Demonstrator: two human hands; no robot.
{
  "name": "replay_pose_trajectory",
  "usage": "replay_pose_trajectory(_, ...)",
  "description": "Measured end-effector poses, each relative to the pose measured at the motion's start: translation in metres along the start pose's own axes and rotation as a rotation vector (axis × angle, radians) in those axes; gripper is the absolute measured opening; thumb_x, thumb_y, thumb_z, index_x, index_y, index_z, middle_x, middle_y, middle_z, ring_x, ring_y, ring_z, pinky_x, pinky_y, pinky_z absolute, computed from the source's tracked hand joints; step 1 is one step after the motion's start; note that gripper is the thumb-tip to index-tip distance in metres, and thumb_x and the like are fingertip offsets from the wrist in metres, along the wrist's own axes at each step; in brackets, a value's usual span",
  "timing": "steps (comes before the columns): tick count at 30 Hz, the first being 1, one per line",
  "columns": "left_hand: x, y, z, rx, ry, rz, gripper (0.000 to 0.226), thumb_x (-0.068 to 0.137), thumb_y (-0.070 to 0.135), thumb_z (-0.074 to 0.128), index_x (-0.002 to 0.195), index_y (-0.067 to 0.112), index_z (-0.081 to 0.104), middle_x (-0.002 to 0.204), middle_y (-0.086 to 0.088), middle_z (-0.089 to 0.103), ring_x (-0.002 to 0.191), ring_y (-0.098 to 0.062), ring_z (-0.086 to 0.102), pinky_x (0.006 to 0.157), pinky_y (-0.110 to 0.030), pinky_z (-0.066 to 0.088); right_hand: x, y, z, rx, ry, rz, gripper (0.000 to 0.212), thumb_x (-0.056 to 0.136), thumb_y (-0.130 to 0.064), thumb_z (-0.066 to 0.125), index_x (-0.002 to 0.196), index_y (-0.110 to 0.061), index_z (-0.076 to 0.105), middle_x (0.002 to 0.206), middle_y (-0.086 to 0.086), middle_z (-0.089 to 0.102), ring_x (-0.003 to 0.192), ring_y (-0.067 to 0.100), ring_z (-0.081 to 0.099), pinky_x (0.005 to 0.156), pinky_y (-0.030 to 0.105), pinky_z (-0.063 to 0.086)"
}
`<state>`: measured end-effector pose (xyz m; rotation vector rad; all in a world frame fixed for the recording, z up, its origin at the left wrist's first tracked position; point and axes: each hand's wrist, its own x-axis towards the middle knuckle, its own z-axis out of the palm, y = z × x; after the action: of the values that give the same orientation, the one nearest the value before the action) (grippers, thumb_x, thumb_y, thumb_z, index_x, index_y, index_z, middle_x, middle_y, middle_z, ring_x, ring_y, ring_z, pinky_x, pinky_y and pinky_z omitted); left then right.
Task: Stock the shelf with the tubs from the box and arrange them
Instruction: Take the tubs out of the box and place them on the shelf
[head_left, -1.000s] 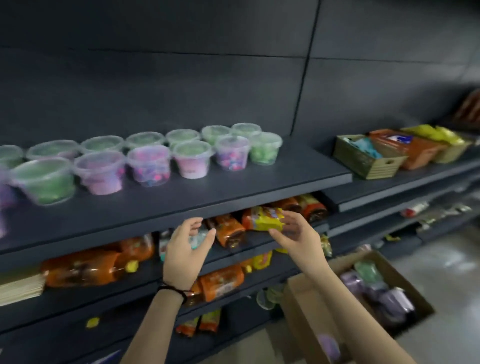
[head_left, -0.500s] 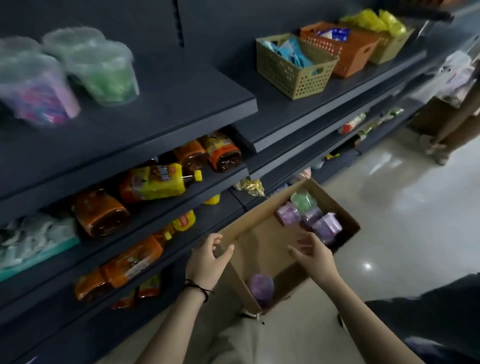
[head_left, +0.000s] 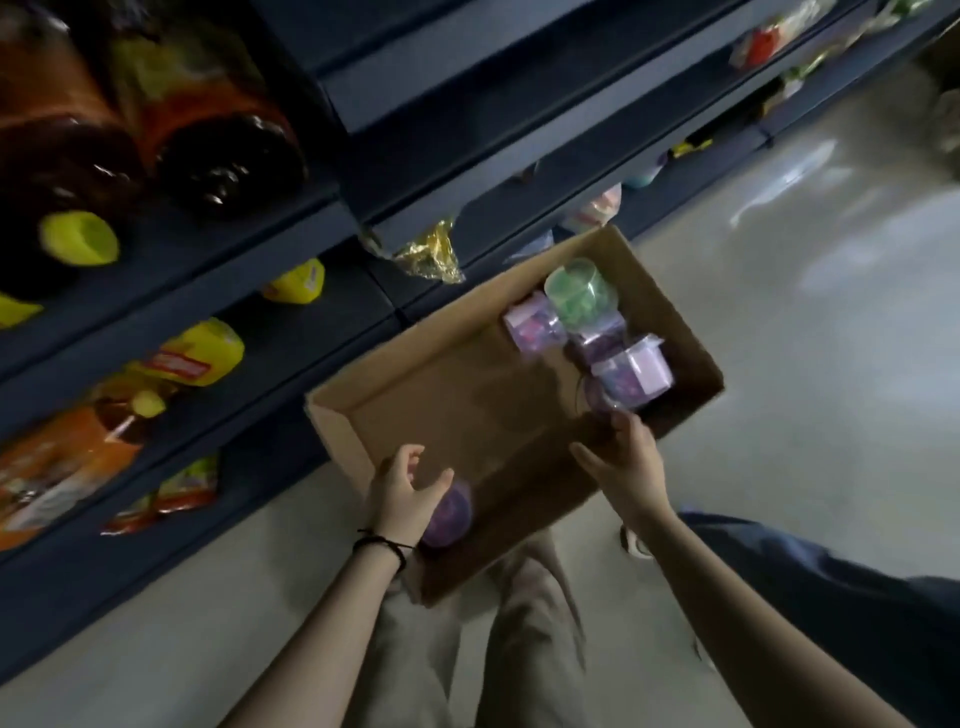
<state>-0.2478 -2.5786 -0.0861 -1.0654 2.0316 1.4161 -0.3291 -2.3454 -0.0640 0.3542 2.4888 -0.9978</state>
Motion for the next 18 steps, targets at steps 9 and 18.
replay_pose_trajectory(9, 0.06, -0.05, 0.082, -0.071, 0.061, -0.262, 0.061, 0.084, 0.023, 0.07, 0.136, 0.012, 0.04, 0.138, -0.011, 0.044, 0.124, -0.03, 0.044, 0.09, -0.028, 0.034, 0.153, 0.052, -0.009, -0.267, 0.101, -0.082, 0.107, 0.066, -0.031, 0.085, 0.149, -0.007, 0.022, 0.153, 0.016, 0.024, 0.14, 0.034, 0.025, 0.115, 0.042, 0.025)
replay_pose_trajectory(18, 0.086, -0.083, 0.103, 0.252, 0.037, -0.387, 0.113, 0.042, 0.08, 0.067, 0.139, 0.03, 0.035, 0.143, -0.004, 0.038, 0.128, -0.029, 0.039, 0.105, -0.047, 0.035, 0.189, 0.075, 0.002, -0.405, 0.291, -0.013, 0.106, 0.063, -0.046, 0.082, 0.147, -0.019, 0.022, 0.141, 0.02, 0.039, 0.127, 0.039, 0.037, 0.107, 0.048, 0.029)
